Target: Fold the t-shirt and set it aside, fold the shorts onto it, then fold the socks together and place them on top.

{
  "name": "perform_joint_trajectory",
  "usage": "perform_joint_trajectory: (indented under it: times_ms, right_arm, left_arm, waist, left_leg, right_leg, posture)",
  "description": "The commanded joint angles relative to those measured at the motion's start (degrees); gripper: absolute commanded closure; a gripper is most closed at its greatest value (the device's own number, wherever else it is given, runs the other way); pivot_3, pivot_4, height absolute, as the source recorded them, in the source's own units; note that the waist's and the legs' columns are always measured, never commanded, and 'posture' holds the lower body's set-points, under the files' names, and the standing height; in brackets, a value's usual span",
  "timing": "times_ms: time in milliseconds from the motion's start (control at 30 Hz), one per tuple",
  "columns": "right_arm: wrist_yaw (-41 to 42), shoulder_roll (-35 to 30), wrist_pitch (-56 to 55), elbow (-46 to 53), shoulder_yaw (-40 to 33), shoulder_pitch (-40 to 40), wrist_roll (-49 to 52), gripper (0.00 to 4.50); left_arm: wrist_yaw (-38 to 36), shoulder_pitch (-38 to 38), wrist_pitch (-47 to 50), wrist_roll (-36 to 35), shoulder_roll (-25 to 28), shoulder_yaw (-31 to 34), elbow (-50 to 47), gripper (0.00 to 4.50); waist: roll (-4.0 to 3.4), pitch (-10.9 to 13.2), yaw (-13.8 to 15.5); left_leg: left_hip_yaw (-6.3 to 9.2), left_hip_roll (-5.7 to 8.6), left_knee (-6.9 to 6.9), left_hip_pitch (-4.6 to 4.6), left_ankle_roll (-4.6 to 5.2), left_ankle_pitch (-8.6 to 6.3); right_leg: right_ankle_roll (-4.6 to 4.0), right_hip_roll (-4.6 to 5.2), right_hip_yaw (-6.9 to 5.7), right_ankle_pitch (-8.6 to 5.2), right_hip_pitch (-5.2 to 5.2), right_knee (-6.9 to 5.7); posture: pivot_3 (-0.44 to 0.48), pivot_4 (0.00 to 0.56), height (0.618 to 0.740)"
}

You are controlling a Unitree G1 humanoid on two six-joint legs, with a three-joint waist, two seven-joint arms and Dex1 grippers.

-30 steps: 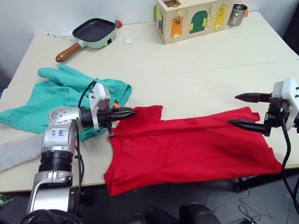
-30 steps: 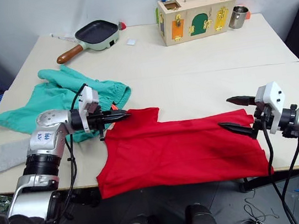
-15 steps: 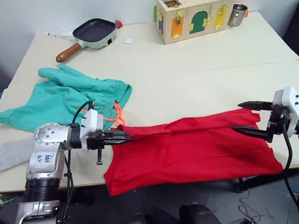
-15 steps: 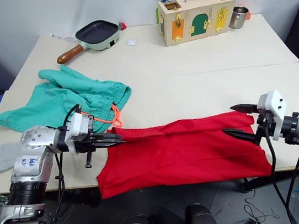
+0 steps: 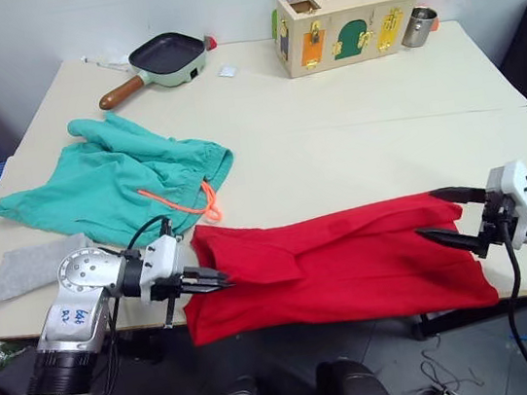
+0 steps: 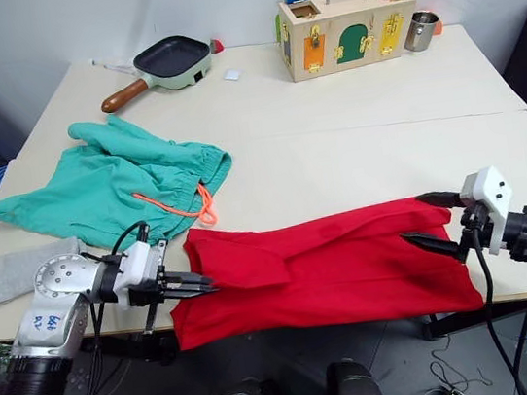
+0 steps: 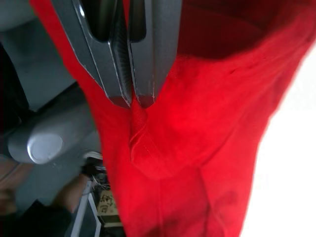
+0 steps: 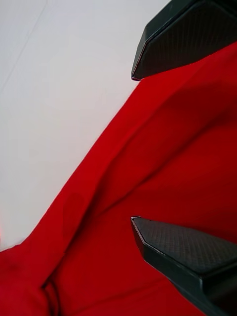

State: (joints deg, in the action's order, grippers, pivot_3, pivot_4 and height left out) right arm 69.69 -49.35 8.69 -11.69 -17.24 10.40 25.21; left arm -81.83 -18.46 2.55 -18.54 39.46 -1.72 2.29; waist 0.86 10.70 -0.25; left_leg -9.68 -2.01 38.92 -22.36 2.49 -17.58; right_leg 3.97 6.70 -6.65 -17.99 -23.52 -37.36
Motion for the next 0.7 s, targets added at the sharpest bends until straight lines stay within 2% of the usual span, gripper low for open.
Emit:
perform_joint_trajectory:
  times_ms: [33, 267, 300, 400, 533, 700]
  right_arm:
    - [0.42, -1.51, -1.42, -0.34, -2.62, -0.55, 0.52, 0.00]
    - [1.07, -1.67, -2.21, -1.51, -2.18, -0.47, 0.03, 0.00]
    - [1.06, -1.63, -2.28, -1.60, -2.16, -0.39, 0.02, 0.00]
    - [0.52, -1.34, -1.65, -1.78, -2.51, 0.25, 0.38, 0.00]
    - [2.64, -3.51, -4.30, -4.46, -1.99, 1.78, -1.44, 0.00]
    - [7.35, -7.61, -10.52, -12.29, 1.90, 7.07, -6.33, 0.00]
  left_arm:
    - [0.43, 1.24, 1.13, -1.34, 1.45, 0.10, -3.72, 4.48]
    - [4.17, 2.01, 3.86, -0.16, 1.73, -0.17, -3.57, 4.48]
    - [5.80, 1.89, 4.63, 0.48, 1.72, 0.02, -3.42, 4.00]
    - [6.23, 2.64, 5.49, -0.73, 2.53, 0.89, -4.39, 3.23]
    - [6.26, 4.61, 10.35, -6.66, 4.82, 5.92, -8.19, 2.02]
    - [8.22, 6.90, 23.48, -16.91, 9.31, 12.47, -14.78, 2.02]
  waist:
    - [0.00, 0.00, -0.01]
    - [-0.01, -0.01, -0.01]
    - [-0.02, -0.01, 0.00]
    - [-0.02, -0.01, -0.02]
    - [-0.01, -0.01, -0.09]
    - [-0.04, 0.00, -0.84]
  left_leg:
    - [0.00, 0.00, 0.00, 0.00, 0.00, 0.00]
    - [0.00, -0.01, -0.03, 0.02, 0.00, -0.02]
    - [0.00, -0.01, -0.03, 0.02, 0.00, -0.02]
    - [0.00, -0.01, -0.03, 0.02, 0.00, -0.02]
    - [0.00, -0.03, -0.05, 0.01, -0.01, -0.03]
    - [0.00, -0.06, -0.11, 0.06, -0.03, -0.03]
  right_leg:
    - [0.00, 0.00, 0.00, 0.00, 0.00, 0.00]
    - [0.00, 0.01, 0.01, 0.00, 0.01, 0.02]
    - [0.00, 0.01, 0.01, 0.00, 0.01, 0.02]
    - [0.00, 0.01, 0.01, 0.00, 0.01, 0.02]
    - [-0.01, 0.01, 0.01, 0.00, 0.00, 0.03]
    - [-0.05, 0.01, 0.01, -0.03, 0.01, 0.05]
  posture:
    - [0.000, 0.150, 0.740]
    - [0.000, 0.150, 0.740]
    - [0.000, 0.150, 0.740]
    - [0.000, 0.150, 0.740]
    - [0.000, 0.150, 0.740]
    - [0.000, 0.150, 0.740]
